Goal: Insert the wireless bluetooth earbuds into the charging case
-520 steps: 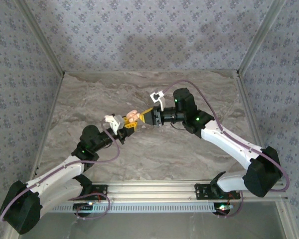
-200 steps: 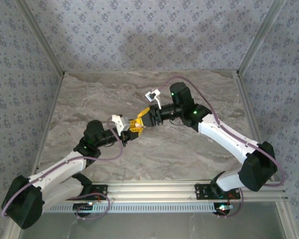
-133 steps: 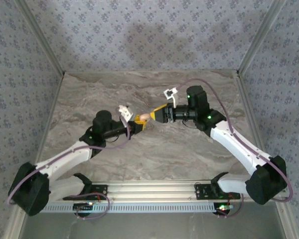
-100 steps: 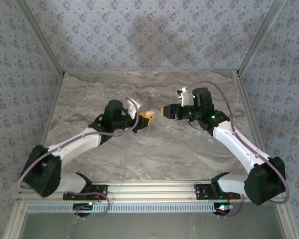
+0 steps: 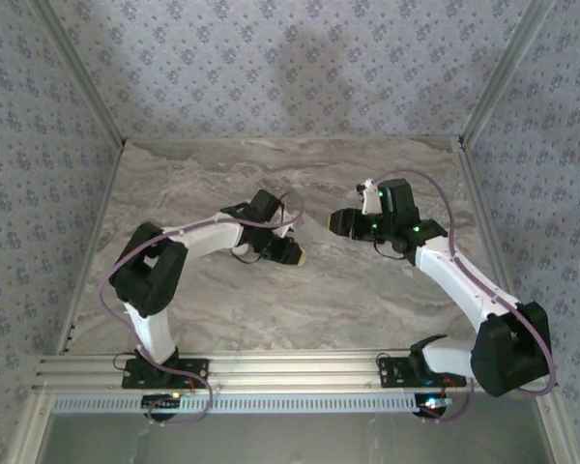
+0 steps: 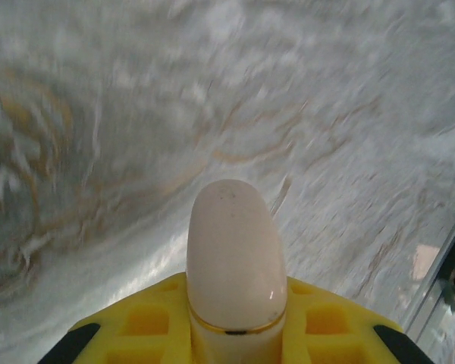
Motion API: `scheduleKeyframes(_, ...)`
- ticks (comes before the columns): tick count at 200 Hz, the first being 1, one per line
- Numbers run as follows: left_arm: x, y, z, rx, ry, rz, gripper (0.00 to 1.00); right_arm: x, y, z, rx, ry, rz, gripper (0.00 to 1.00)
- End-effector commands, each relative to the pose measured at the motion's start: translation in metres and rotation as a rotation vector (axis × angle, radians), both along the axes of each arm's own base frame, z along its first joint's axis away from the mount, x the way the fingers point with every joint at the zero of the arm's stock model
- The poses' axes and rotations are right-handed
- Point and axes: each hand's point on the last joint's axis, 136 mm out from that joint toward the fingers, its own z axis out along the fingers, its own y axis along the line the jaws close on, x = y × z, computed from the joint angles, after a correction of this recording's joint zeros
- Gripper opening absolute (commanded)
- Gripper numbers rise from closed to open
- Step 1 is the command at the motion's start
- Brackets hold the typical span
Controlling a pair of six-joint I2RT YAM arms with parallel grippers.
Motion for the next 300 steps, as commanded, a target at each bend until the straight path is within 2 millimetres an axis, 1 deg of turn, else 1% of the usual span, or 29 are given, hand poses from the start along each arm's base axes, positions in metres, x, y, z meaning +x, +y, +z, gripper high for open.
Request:
scheduleKeyframes(1, -0.013, 0.010, -0.008, 0.093, 0.074, -0.027, 0.13, -0.004, -0.006, -0.008, -0.019, 0.026, 0.001, 0.52)
scheduleKeyframes(25, -0.007, 0.020, -0.019, 0.171, 0.070, -0.013, 0.22, -0.005, -0.009, -0.011, -0.019, 0.034, -0.003, 0.52)
scheduleKeyframes(49, 0.005, 0.032, -0.019, 0.224, 0.037, 0.014, 0.37, -0.006, -0.014, -0.011, -0.023, 0.038, -0.005, 0.53)
scheduleKeyframes(62, 0.015, 0.040, -0.012, 0.240, 0.006, 0.038, 0.48, -0.005, -0.019, -0.012, -0.034, 0.035, -0.015, 0.56)
scheduleKeyframes(70, 0.024, 0.049, -0.007, 0.252, -0.018, 0.062, 0.51, -0.003, -0.024, -0.013, -0.047, 0.031, -0.029, 0.60)
scheduleKeyframes(81, 0.038, 0.059, 0.005, 0.256, -0.066, 0.094, 0.57, 0.000, -0.032, -0.014, -0.070, 0.026, -0.056, 0.66)
scheduleKeyframes(89, 0.048, 0.070, 0.016, 0.259, -0.105, 0.127, 0.65, 0.002, -0.039, -0.016, -0.099, 0.018, -0.079, 0.69)
scheduleKeyframes(103, 0.060, 0.096, 0.032, 0.288, -0.149, 0.185, 0.83, 0.004, -0.055, -0.019, -0.167, -0.003, -0.119, 0.75)
scheduleKeyframes(107, 0.064, 0.104, 0.038, 0.295, -0.169, 0.206, 0.93, 0.005, -0.059, -0.020, -0.186, -0.012, -0.128, 0.86)
scheduleKeyframes(109, 0.066, 0.107, 0.040, 0.298, -0.179, 0.216, 0.98, 0.005, -0.062, -0.021, -0.199, -0.018, -0.136, 0.97)
scheduleKeyframes(111, 0.069, 0.112, 0.043, 0.302, -0.190, 0.229, 0.99, 0.006, -0.065, -0.021, -0.209, -0.022, -0.143, 0.99)
scheduleKeyframes(128, 0.084, 0.152, 0.069, 0.337, -0.293, 0.345, 1.00, 0.013, -0.096, -0.024, -0.312, -0.074, -0.233, 1.00)
scheduleKeyframes(134, 0.094, 0.165, 0.082, 0.339, -0.363, 0.399, 1.00, 0.016, -0.108, -0.026, -0.351, -0.098, -0.268, 1.00)
scheduleKeyframes(147, 0.103, 0.201, 0.104, 0.397, -0.514, 0.520, 1.00, 0.023, -0.136, -0.027, -0.436, -0.163, -0.353, 1.00)
scheduleKeyframes(160, 0.103, 0.234, 0.119, 0.434, -0.665, 0.650, 1.00, 0.030, -0.165, -0.030, -0.528, -0.249, -0.448, 1.00)
scheduleKeyframes(179, 0.095, 0.272, 0.128, 0.486, -0.857, 0.784, 1.00, 0.032, -0.193, -0.040, -0.581, -0.325, -0.546, 1.00)
scheduleKeyframes(190, 0.089, 0.294, 0.125, 0.517, -0.923, 0.860, 1.00, 0.032, -0.202, -0.048, -0.595, -0.365, -0.559, 1.00)
scheduleKeyframes(201, 0.084, 0.315, 0.114, 0.519, -0.954, 0.942, 1.00, 0.033, -0.206, -0.057, -0.623, -0.423, -0.545, 1.00)
scheduleKeyframes(225, 0.082, 0.347, 0.069, 0.490, -0.925, 1.073, 1.00, 0.037, -0.211, -0.073, -0.641, -0.477, -0.536, 1.00)
scheduleKeyframes(234, 0.085, 0.351, 0.055, 0.484, -0.931, 1.085, 1.00, 0.039, -0.210, -0.083, -0.636, -0.497, -0.518, 1.00)
scheduleKeyframes(236, 0.085, 0.351, 0.052, 0.482, -0.935, 1.084, 1.00, 0.041, -0.209, -0.080, -0.629, -0.519, -0.521, 1.00)
scheduleKeyframes(249, 0.097, 0.349, 0.053, 0.490, -0.958, 1.052, 1.00, 0.050, -0.204, -0.079, -0.628, -0.548, -0.485, 1.00)
scheduleKeyframes(259, 0.106, 0.345, 0.061, 0.485, -1.064, 1.012, 1.00, 0.057, -0.202, -0.077, -0.625, -0.602, -0.477, 1.00)
scheduleKeyframes(266, 0.110, 0.346, 0.063, 0.473, -1.129, 1.010, 0.99, 0.062, -0.203, -0.082, -0.601, -0.598, -0.488, 1.00)
scheduleKeyframes(274, 0.113, 0.352, 0.046, 0.470, -1.067, 1.029, 1.00, 0.068, -0.199, -0.091, -0.603, -0.599, -0.464, 1.00)
scheduleKeyframes(280, 0.118, 0.350, 0.034, 0.444, -1.067, 1.010, 1.00, 0.070, -0.197, -0.105, -0.614, -0.579, -0.445, 1.00)
scheduleKeyframes(286, 0.126, 0.352, 0.037, 0.431, -1.116, 1.015, 1.00, 0.075, -0.199, -0.104, -0.609, -0.605, -0.469, 1.00)
scheduleKeyframes(296, 0.124, 0.356, 0.026, 0.452, -0.962, 1.006, 1.00, 0.076, -0.204, -0.106, -0.608, -0.533, -0.461, 1.00)
scheduleKeyframes(300, 0.127, 0.357, 0.030, 0.417, -0.996, 1.016, 1.00, 0.076, -0.203, -0.110, -0.594, -0.512, -0.440, 1.00)
